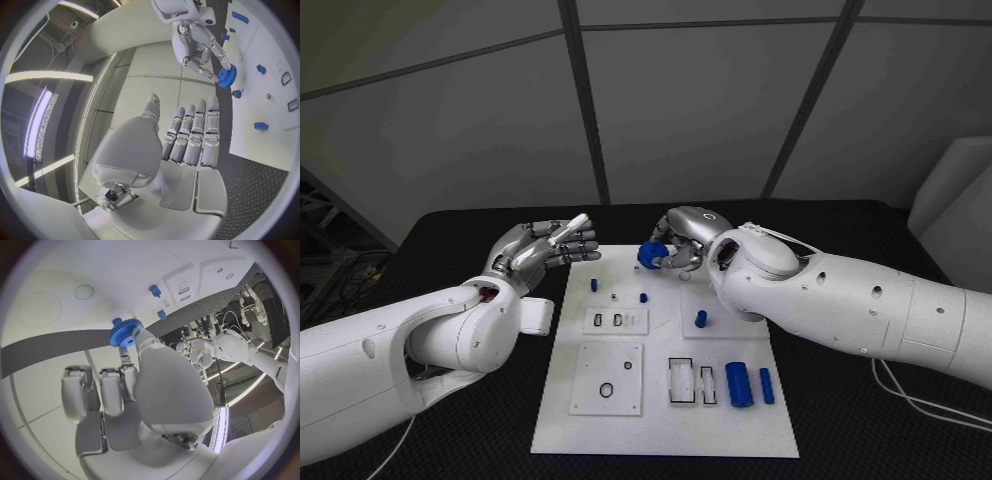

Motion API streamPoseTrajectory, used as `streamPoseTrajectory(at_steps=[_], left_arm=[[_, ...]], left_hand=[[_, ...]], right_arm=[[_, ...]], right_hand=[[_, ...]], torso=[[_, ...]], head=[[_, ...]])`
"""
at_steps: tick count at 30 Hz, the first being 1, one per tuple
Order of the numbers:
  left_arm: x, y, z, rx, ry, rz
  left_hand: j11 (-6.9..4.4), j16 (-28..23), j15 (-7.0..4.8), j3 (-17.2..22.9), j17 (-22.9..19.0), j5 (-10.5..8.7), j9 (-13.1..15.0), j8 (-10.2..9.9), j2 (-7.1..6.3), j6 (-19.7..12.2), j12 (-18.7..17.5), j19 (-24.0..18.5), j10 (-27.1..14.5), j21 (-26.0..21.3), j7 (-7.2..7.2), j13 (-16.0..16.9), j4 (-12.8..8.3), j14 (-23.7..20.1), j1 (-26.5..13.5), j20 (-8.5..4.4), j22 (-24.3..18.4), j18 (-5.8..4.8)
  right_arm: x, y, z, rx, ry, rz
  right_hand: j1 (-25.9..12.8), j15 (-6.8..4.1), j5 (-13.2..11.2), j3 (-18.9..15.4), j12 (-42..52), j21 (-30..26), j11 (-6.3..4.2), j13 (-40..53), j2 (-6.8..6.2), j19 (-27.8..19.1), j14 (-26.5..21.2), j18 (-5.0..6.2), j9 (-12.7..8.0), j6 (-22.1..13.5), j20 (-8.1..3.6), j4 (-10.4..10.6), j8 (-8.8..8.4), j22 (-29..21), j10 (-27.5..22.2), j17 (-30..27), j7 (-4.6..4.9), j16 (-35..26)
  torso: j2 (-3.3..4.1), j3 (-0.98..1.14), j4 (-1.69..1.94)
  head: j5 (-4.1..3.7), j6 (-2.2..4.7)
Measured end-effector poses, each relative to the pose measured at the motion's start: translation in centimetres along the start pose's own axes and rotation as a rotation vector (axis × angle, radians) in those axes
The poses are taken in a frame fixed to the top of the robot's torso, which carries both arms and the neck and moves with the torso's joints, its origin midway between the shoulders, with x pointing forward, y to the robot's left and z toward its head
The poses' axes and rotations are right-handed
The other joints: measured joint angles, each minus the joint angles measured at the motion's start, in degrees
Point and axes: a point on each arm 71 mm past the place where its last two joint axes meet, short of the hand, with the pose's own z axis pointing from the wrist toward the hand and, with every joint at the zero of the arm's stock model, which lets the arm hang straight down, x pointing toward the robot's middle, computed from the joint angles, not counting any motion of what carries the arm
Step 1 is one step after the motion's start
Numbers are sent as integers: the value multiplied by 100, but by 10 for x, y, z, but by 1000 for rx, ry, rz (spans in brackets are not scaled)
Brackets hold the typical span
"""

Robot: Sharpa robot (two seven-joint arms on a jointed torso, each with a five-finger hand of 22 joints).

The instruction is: Assemble the parts on the task board

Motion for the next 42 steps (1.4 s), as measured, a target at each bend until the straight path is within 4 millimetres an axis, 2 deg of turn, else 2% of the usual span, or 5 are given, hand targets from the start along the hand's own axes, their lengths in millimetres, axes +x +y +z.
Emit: streamPoseTrajectory(at_steps=[12, 29, 35, 42], left_arm=[[1, 0, 1, -1, 3, -1], [0, 0, 2, 0, 2, -1], [1, 0, 2, 0, 5, -2], [1, 1, 2, -1, 7, -3]], left_hand=[[0, 0, 0, -16, -1, 0, 0, 0, 0, 0, 0, 0, 0, 0, 0, 0, -16, 0, 0, 0, 0, 0], [0, -35, 0, -16, 5, 0, 0, -22, 0, 0, -25, 0, 0, 0, 0, 0, -16, 0, 0, 0, -9, 0], [0, -67, 0, -49, 9, 0, 0, -45, 84, -22, -57, 0, 0, -22, 22, 0, 18, 0, -84, 0, -15, 0], [0, -67, 0, -49, 14, 0, 0, -45, 84, -22, -57, 0, 0, -23, 22, 0, 18, 0, -84, 0, -20, 0]], right_arm=[[8, 20, 14, -28, 1, -14], [17, 26, 20, -41, 32, -56], [21, 27, 21, -44, 50, -68], [23, 28, 22, -45, 65, -78]], right_hand=[[6, 0, 30, 1, 0, 0, 0, 0, -8, 0, 0, 1, -6, -1, 0, -1, -15, 0, 0, 0, -1, 0], [-43, 0, 30, 33, 0, 0, 0, -1, 7, 0, 0, 2, -12, -13, 0, -2, -16, 0, 0, -1, -13, 0], [-50, 1, 28, 33, 0, 0, 0, -1, 0, -1, 0, 2, -12, 1, 0, -2, -33, 0, -1, -1, 1, 0], [-50, 1, 27, 40, 0, 0, 0, -1, -1, -1, 0, 2, -13, 1, 0, -9, -62, 0, -1, -1, 1, 0]], torso=[[8, 2, -3], [3, 15, -13], [2, 18, -14], [1, 18, -19]], head=[[52, -46], [89, -108], [104, -128], [116, -141]])
